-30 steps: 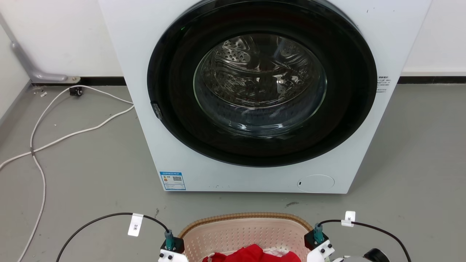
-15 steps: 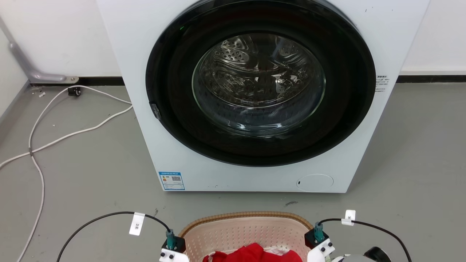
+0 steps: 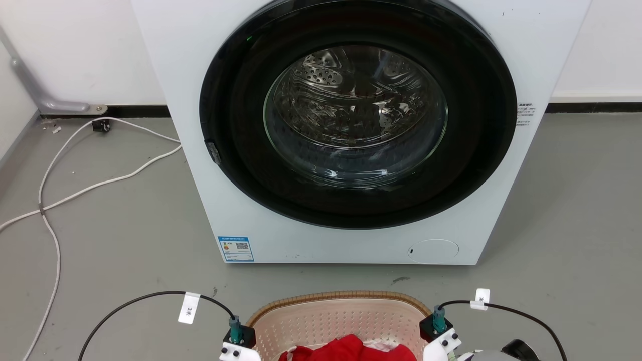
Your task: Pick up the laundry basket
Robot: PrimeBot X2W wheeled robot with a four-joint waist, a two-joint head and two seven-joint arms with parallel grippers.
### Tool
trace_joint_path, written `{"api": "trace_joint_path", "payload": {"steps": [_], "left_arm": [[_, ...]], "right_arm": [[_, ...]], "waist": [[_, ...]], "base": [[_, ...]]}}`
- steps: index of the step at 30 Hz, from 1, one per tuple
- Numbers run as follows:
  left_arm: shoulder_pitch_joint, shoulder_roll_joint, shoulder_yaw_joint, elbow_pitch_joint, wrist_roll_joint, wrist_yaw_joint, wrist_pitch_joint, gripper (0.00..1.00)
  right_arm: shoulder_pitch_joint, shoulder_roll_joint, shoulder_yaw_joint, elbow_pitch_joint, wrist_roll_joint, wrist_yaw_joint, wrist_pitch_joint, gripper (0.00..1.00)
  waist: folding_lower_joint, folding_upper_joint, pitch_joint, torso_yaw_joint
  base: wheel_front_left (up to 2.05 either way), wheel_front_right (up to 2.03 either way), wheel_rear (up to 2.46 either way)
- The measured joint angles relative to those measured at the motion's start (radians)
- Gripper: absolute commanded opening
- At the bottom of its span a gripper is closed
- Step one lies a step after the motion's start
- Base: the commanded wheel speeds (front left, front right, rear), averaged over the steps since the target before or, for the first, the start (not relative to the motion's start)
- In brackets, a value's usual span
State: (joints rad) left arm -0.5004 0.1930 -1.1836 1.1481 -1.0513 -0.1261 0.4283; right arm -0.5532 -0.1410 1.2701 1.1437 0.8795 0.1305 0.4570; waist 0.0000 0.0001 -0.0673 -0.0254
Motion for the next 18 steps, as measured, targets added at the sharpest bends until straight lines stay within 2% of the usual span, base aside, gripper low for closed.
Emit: {"api": "trace_joint_path", "payload": {"steps": [18], "left_arm": [[-0.012, 0.007, -0.042, 0.0, -0.036, 0.0, -0.006, 0.0]], "right_arm": [[0.0, 0.001, 0.004, -0.001, 0.003, 0.0, 0.006, 0.0]], "waist": [[0.0, 0.0, 0.005, -0.002]], "base": [[0.0, 0.0, 0.0]]}}
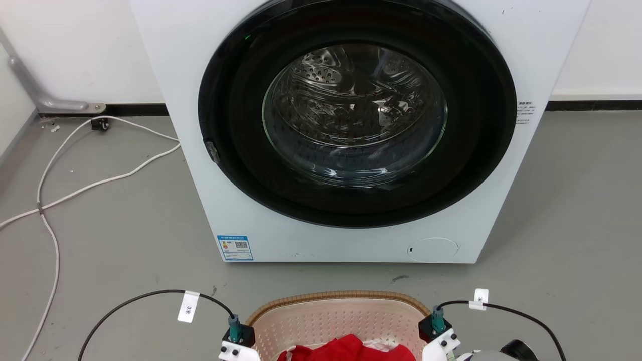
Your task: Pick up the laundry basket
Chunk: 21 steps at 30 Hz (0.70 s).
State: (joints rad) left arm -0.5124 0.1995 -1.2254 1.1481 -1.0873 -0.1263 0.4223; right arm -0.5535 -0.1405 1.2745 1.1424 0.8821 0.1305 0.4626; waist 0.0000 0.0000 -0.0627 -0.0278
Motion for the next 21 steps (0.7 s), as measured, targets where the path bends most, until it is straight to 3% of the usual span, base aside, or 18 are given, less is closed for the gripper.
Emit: {"api": "trace_joint_path", "payload": {"steps": [21], "left_arm": [[-0.005, 0.0, -0.031, 0.005, -0.019, 0.0, -0.012, 0.0]], "right_arm": [[0.0, -0.001, 0.001, -0.005, -0.011, 0.0, 0.006, 0.0]], "waist": [[0.0, 0.0, 0.0, 0.0]], "base": [[0.0, 0.0, 0.0]]}}
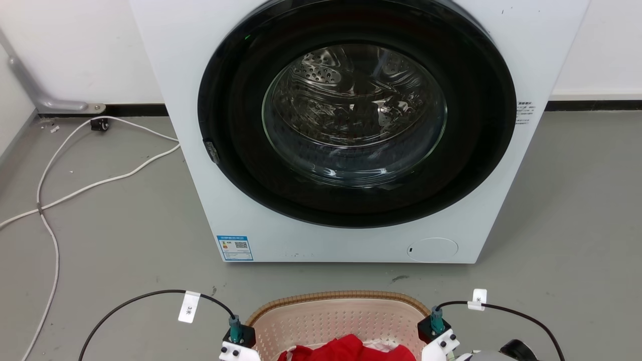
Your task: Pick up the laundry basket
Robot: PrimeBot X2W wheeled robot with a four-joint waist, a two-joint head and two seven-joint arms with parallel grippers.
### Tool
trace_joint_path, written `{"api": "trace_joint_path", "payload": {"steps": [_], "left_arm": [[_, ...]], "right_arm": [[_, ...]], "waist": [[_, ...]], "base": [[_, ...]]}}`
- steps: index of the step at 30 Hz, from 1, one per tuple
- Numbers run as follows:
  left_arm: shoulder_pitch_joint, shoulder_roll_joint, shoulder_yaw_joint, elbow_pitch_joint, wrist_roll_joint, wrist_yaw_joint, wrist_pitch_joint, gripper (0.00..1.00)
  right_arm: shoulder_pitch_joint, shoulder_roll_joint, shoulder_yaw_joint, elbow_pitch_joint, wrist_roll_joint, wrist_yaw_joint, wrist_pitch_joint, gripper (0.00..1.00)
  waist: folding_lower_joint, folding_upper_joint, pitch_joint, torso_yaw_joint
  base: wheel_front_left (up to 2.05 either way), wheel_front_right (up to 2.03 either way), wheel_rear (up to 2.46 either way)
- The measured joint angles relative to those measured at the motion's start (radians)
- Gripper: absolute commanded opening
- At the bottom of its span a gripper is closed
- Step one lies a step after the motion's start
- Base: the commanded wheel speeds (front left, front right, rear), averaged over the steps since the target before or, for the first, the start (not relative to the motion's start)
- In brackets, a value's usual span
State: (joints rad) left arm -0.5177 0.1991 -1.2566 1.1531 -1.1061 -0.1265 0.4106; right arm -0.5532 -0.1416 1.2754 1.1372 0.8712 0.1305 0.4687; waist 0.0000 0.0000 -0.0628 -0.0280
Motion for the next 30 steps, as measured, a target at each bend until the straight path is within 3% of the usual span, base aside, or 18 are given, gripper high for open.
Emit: {"api": "trace_joint_path", "payload": {"steps": [30], "left_arm": [[0.0, 0.002, -0.017, 0.002, -0.012, -0.001, -0.009, 0.0]], "right_arm": [[0.002, -0.001, 0.0, -0.007, -0.014, 0.0, 0.01, 0.0]], "waist": [[0.0, 0.0, -0.006, -0.002]], "base": [[0.0, 0.0, 0.0]]}}
